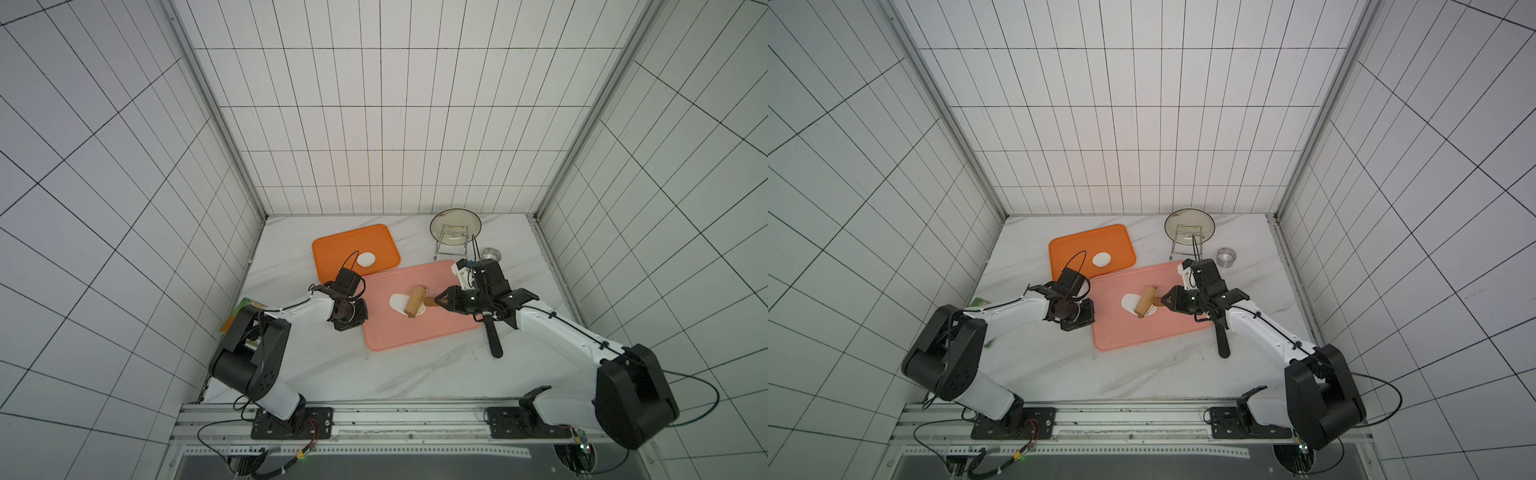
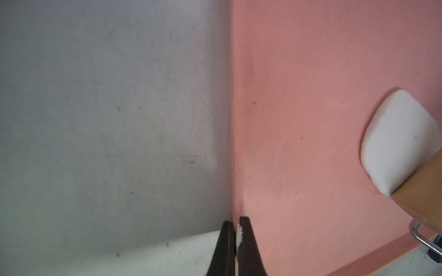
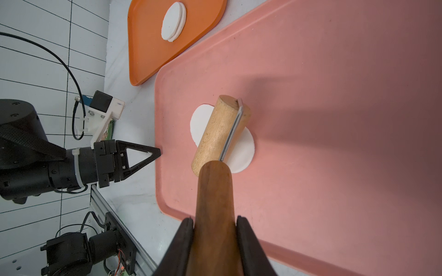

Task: Roll out the dumpling wrappers from the dough
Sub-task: Flatten out the dough on the work surface.

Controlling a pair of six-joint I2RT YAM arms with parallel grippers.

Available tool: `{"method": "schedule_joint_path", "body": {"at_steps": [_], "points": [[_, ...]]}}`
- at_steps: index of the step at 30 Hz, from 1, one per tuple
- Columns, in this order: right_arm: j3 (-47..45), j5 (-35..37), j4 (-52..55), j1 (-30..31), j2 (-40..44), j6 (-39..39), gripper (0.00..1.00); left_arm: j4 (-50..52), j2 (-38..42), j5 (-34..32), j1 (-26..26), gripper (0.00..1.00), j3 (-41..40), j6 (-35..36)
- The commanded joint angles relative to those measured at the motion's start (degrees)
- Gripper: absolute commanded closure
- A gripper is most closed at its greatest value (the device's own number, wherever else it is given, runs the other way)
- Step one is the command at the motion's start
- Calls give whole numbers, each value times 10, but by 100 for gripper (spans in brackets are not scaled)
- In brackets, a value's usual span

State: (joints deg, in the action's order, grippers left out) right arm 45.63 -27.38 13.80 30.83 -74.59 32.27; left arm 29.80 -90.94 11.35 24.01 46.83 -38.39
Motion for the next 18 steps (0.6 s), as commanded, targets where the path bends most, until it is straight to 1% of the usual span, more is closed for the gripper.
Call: {"method": "schedule_joint_path", "body": {"at_steps": [1, 7, 11, 14, 18], "points": [[8, -35, 15, -10, 33, 7, 100, -13, -38, -53, 1, 100, -14, -5], [28, -54, 6, -13, 40, 19, 100, -14, -38, -50, 1, 100, -15, -5], [21, -58, -4, -10, 17, 23, 100, -16, -38, -50, 1, 100, -16, -6], [8, -29, -11, -2, -4, 10, 100, -17, -40, -49, 2, 100, -15, -7], [3, 21, 24, 18, -32, -34, 100, -17, -39, -49, 4, 100, -15, -8]]}}
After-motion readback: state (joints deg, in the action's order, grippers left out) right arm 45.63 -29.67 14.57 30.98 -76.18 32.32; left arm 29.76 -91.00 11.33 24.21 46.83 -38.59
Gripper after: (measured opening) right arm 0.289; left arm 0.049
